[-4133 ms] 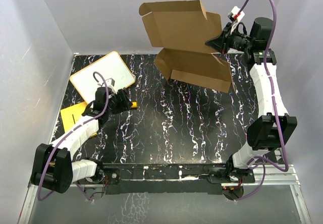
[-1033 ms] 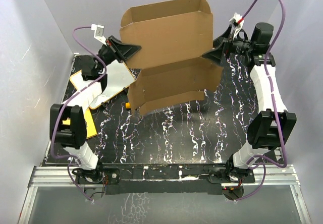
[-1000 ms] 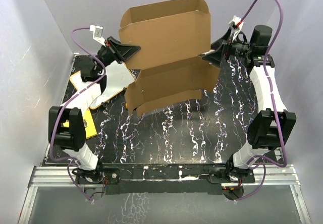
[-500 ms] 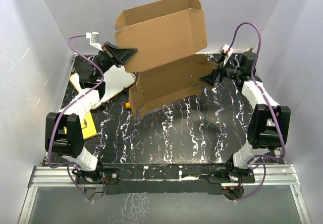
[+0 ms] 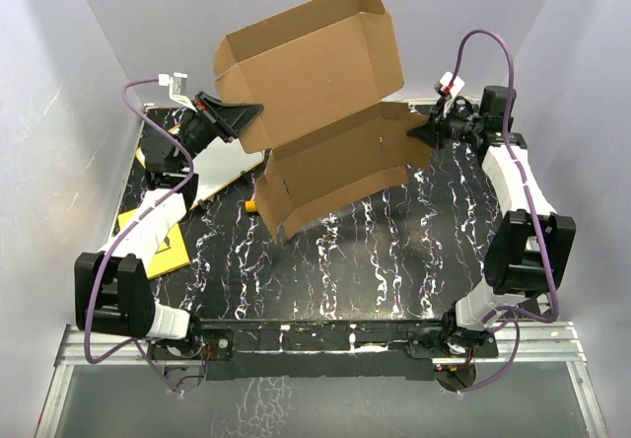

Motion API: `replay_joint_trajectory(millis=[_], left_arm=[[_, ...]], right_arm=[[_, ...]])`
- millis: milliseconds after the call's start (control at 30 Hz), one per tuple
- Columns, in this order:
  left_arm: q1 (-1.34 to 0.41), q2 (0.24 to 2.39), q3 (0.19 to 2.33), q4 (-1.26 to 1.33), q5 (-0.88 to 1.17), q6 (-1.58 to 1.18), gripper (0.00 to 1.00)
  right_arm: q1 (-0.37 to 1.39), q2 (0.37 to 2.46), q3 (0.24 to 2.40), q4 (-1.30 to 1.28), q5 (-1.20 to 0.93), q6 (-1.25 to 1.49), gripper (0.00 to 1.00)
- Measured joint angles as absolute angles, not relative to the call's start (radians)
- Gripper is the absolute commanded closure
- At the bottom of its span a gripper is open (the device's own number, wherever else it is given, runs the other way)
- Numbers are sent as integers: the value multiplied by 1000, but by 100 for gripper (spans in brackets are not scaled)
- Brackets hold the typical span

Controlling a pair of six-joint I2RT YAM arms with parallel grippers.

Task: Fold the paper box

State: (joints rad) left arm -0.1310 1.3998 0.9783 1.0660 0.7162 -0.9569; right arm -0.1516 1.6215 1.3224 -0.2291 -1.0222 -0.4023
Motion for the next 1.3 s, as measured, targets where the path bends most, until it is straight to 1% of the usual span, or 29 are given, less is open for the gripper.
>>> replay_joint_trajectory(millis=[100,367,400,433,467,500,600,633,667,700,800,867,933,1000,1100,1133,1167,1233,1267,1300], left_arm=[[-120,1373,968,1043,732,-936,76],[-89,1397,934,1070,796,-970,75],[-88,1404,929,1069,802,-971,78],[-87,1409,925,1068,808,-970,86],[-86,1411,921,1067,812,-968,97],[-86,1413,916,1062,817,-963,100],[-86,1418,915,1058,829,-950,100],[-86,1419,915,1061,828,-950,100],[-87,1421,914,1062,826,-953,100],[-88,1426,910,1066,825,-957,100],[-87,1445,883,1077,812,-970,100],[-88,1460,854,1074,803,-967,100],[-89,1473,828,1053,795,-942,100],[-91,1482,807,1047,786,-911,100],[-92,1483,778,1059,780,-864,100],[-93,1483,769,1067,779,-846,100],[-94,1483,763,1071,780,-828,100],[-94,1483,755,1081,782,-797,100],[-94,1483,751,1089,785,-783,100],[-94,1483,749,1096,791,-769,100]], right_arm=[[-154,1595,1390,-386,-1014,-493,92],[-159,1565,1430,-681,-974,-654,92],[-160,1569,1438,-710,-966,-662,92],[-161,1576,1454,-739,-959,-673,92],[-163,1586,1473,-762,-952,-682,92],[-165,1594,1492,-783,-944,-689,92],[-171,1623,1561,-849,-925,-720,92],[-173,1628,1576,-868,-921,-730,89],[-173,1630,1585,-885,-918,-737,83],[-174,1630,1588,-900,-915,-744,74],[-178,1630,1589,-934,-918,-759,51],[-184,1631,1589,-946,-927,-765,39],[-194,1632,1591,-953,-949,-772,31],[-211,1637,1600,-958,-981,-772,27],[-241,1639,1599,-906,-1041,-729,27],[-248,1639,1594,-867,-1056,-701,27],[-254,1633,1565,-775,-1077,-645,29],[-262,1621,1479,-578,-1102,-521,46],[-263,1617,1416,-455,-1111,-439,54],[-263,1617,1354,-326,-1114,-357,58]])
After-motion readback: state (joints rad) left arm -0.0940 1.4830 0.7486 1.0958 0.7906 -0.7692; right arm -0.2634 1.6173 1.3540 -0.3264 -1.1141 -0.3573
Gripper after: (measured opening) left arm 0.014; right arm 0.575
